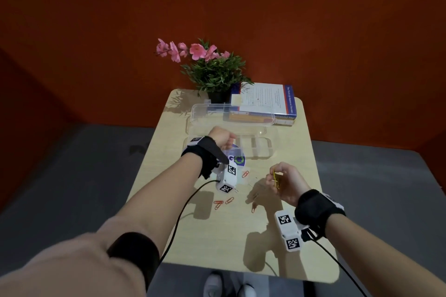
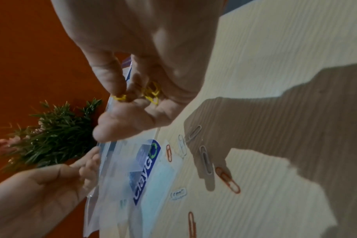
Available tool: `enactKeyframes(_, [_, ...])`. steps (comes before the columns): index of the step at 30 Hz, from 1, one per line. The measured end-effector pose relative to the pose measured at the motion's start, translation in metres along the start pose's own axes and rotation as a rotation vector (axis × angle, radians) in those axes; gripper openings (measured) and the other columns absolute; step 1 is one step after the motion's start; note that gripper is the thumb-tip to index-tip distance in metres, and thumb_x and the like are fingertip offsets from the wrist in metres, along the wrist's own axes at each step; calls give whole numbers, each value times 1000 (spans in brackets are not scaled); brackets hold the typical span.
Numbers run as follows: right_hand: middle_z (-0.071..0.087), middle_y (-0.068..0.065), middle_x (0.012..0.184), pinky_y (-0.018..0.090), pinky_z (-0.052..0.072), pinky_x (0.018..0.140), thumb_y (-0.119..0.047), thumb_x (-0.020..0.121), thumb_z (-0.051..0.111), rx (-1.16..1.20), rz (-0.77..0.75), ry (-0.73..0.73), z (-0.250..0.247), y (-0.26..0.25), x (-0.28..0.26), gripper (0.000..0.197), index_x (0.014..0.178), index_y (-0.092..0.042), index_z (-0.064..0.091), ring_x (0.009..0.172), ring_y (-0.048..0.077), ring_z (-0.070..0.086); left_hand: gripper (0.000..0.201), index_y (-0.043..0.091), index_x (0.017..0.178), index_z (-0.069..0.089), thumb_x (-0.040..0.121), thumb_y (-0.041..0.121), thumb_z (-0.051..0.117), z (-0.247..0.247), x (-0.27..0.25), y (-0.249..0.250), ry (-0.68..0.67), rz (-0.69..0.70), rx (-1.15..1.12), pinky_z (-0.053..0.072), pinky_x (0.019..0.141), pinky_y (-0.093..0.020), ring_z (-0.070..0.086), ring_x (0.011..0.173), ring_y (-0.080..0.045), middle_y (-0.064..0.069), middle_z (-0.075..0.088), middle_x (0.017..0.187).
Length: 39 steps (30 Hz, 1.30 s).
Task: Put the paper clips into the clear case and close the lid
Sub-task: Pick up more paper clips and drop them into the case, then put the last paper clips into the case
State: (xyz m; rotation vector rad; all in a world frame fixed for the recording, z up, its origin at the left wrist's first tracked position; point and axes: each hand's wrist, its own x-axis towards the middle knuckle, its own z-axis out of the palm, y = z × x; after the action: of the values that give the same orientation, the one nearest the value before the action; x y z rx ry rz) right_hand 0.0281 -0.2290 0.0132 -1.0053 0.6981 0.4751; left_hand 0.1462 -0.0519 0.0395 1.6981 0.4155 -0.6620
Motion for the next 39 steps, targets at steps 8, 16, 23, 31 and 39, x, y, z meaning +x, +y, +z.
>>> enactKeyframes(8, [34, 4, 57, 16, 21, 30, -13, 85, 33, -33, 25, 43, 1, -3, 8, 22, 64, -11, 40, 36, 13, 32, 35, -9, 125, 48, 98, 7, 33, -1, 13, 12, -22, -68, -62, 49, 88, -38, 57, 106, -36, -20, 59, 104])
enactKeyframes(16, [44, 5, 66, 22, 33, 49, -6, 99, 33, -232, 19, -22, 35, -33, 23, 21, 86, -5, 49, 56, 16, 41, 24, 8, 111, 52, 101, 22, 35, -11, -4, 7, -20, 61, -132, 44, 67, -29, 54, 82, -29, -14, 56, 99])
enactKeyframes(23, [44, 9, 66, 24, 49, 51, 2, 98, 35, -350, -39, -10, 104, -69, 57, 23, 77, -4, 43, 58, 19, 45, 33, 10, 119, 61, 101, 22, 37, -40, -39, -46, 184, 263, 90, 47, 98, -38, 58, 109, -24, -7, 62, 118])
enactKeyframes(31, [47, 5, 81, 38, 43, 76, -10, 94, 39, -645, -147, 11, 117, -67, 58, 17, 88, -5, 54, 67, 21, 47, 25, 16, 91, 62, 100, 22, 40, -47, -49, -89, 175, 235, 117, 41, 67, -30, 52, 74, -20, -2, 59, 85])
enactKeyframes(39, [64, 7, 94, 31, 53, 72, 1, 89, 45, -1147, -322, 50, 49, -28, 17, 24, 89, -11, 66, 82, 21, 59, 20, 16, 95, 71, 84, 9, 55, -5, -51, -104, 107, 337, 611, 46, 78, -24, 63, 91, -21, -3, 67, 94])
